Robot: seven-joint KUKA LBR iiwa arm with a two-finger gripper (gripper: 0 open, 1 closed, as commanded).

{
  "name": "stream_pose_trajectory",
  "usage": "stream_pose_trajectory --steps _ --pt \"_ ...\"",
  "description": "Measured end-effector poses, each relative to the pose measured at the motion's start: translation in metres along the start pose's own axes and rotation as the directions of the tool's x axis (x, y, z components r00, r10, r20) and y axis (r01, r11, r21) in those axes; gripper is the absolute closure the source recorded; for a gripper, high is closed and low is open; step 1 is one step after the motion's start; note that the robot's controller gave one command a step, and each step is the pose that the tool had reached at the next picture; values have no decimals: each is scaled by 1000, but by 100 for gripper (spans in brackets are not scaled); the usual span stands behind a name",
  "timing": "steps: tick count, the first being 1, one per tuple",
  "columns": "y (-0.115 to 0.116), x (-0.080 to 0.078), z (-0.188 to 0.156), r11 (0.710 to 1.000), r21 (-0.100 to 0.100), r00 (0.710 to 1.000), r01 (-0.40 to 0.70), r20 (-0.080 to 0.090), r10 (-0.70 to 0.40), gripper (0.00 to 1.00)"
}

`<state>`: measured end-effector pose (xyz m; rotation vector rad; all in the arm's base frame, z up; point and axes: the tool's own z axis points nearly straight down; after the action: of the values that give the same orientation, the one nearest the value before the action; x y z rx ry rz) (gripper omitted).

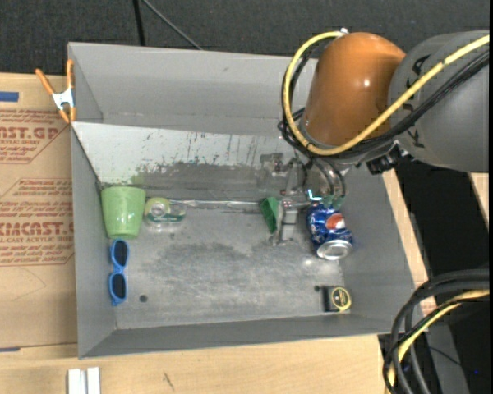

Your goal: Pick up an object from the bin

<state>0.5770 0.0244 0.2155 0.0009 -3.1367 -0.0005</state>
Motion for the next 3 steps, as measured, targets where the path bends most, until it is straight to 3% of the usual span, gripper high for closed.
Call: stream_pose_trajectory --steps 1,2,3 --pt "-72 50 30 986 3 986 167 2 -167 0" --pt "-160 20 115 976 3 976 216 3 -216 0" --pt "-169 -13 146 956 -1 956 292 11 -292 0"
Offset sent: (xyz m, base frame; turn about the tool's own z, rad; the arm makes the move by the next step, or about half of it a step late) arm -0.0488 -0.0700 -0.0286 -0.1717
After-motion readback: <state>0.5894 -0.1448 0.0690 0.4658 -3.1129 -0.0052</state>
